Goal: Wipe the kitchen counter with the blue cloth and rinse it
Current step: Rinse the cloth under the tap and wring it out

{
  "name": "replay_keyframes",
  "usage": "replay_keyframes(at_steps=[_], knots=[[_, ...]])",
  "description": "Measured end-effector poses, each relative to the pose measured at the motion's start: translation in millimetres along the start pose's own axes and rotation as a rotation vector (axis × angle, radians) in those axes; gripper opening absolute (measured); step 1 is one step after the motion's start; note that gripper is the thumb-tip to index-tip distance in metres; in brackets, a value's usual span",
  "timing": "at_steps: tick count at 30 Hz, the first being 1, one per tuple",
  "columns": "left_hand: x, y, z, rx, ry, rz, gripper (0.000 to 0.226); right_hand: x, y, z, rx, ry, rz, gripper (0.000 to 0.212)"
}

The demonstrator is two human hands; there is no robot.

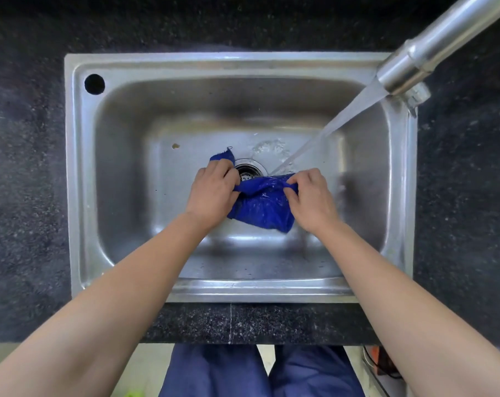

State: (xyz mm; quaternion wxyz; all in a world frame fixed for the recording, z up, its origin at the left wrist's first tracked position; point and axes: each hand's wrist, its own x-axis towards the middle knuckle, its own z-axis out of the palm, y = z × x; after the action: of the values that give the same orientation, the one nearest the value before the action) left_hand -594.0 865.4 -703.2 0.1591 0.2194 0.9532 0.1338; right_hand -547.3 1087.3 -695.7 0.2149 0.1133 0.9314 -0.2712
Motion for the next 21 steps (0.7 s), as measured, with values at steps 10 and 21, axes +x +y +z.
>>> replay_keyframes(at_steps=[10, 21], knots=[[-4.5, -2.6, -42.1, -0.241, 0.35, -0.1, 0.025, -18.5, -11.8, -22.0, 0.27, 0.384, -0.185, 0.043], [-61.4, -1.7, 4.7, 0.025, -0.124, 0.093, 0.044, -38.9, 0.9, 9.2, 0.066, -0.401, 0.047, 0.063]])
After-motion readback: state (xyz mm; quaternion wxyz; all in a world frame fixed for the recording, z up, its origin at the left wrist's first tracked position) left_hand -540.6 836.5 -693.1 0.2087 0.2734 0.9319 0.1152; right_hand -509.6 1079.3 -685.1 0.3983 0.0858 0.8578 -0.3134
